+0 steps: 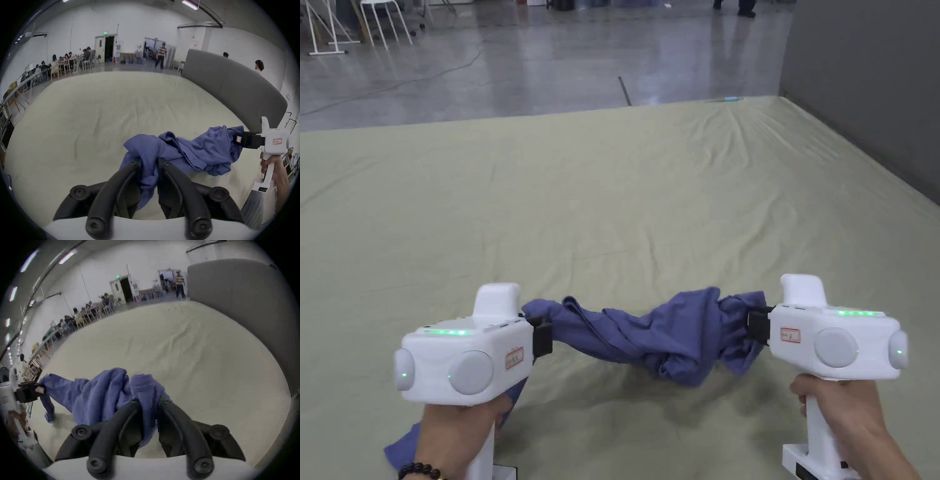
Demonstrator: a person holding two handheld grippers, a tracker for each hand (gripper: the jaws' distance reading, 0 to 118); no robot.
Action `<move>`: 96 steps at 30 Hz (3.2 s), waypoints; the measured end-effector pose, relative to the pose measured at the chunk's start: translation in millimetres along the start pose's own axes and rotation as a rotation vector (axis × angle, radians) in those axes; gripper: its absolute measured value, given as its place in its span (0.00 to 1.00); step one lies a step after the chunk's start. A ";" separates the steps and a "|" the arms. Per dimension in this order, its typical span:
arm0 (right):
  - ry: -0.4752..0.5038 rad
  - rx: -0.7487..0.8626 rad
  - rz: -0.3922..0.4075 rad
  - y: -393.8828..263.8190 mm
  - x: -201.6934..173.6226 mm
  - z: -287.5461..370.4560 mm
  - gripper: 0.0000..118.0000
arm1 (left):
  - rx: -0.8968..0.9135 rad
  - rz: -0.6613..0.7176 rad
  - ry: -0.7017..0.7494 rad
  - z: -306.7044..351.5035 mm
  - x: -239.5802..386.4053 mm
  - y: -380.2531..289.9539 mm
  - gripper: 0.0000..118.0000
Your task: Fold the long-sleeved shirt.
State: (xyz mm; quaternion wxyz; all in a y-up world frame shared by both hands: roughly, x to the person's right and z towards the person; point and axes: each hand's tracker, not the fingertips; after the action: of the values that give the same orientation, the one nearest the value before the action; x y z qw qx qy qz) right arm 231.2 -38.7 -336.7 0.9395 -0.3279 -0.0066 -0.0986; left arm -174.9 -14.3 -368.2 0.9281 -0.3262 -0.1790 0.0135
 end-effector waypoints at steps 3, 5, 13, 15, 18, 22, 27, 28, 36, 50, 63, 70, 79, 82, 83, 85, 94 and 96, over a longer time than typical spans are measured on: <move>0.008 0.103 0.028 34.7 -15.0 22.7 0.16 | 0.098 0.033 -0.006 27.8 -10.7 33.0 0.13; 0.090 0.176 0.004 64.8 -20.6 34.8 0.16 | 0.154 0.068 -0.033 40.1 -22.5 58.7 0.13; 0.166 0.355 0.094 204.4 -92.5 65.0 0.16 | 0.346 -0.093 0.077 73.2 -26.6 198.5 0.13; 0.168 0.471 0.157 236.2 -110.5 69.7 0.16 | 0.418 -0.106 0.073 71.6 -28.6 232.8 0.13; 0.109 0.448 0.198 297.0 -139.3 64.9 0.16 | 0.396 -0.079 0.097 57.6 -38.1 290.4 0.13; -0.012 0.296 0.182 346.6 -160.9 48.6 0.16 | 0.272 0.023 0.152 42.8 -45.6 329.7 0.13; 0.036 0.307 0.196 334.3 -158.6 32.8 0.16 | 0.285 0.009 0.140 35.2 -42.8 311.1 0.13; 0.037 0.284 0.193 329.3 -156.2 23.9 0.16 | 0.274 0.003 0.144 31.2 -43.6 304.2 0.13; 0.003 0.052 0.214 233.6 -124.7 -120.2 0.16 | 0.061 -0.019 0.158 -80.3 -77.1 217.1 0.13; 0.053 -0.186 0.194 27.5 -72.5 -157.3 0.16 | -0.140 0.195 0.054 -106.5 -105.7 -1.8 0.13; 0.083 -0.203 0.164 -43.6 -61.5 -49.5 0.16 | -0.119 0.183 0.025 10.9 -73.8 -99.7 0.13; 0.044 -0.045 0.123 -41.1 -61.3 10.3 1.00 | 0.006 0.172 0.049 46.9 -59.1 -108.1 1.00; 0.020 -0.046 0.042 -84.2 -66.9 82.1 0.02 | 0.040 0.157 0.142 98.6 -41.2 -143.7 0.00; 0.022 -0.066 0.042 -92.4 -69.4 77.5 0.02 | -0.003 0.201 0.117 92.7 -51.5 -140.3 0.00; 0.022 -0.070 0.045 -92.3 -69.8 77.3 0.02 | 0.003 0.202 0.122 91.5 -54.7 -139.5 0.00; 0.023 -0.069 0.042 -89.8 -70.5 75.1 0.02 | -0.010 0.197 0.121 78.4 -63.1 -120.6 0.05; 0.009 -0.096 0.073 -78.8 -70.6 52.5 0.02 | -0.194 0.101 0.146 -21.6 -71.8 -112.0 0.52; 0.008 -0.099 0.081 -74.1 -70.0 47.4 0.02 | -0.209 0.087 0.166 -29.4 -69.6 -110.0 0.16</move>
State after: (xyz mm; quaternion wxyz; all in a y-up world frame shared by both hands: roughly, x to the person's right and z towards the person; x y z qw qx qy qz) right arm 151.0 -53.5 -259.4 0.9254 -0.3736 0.0153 -0.0621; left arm -240.1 -128.3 -344.8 0.8992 -0.4285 -0.0880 0.0078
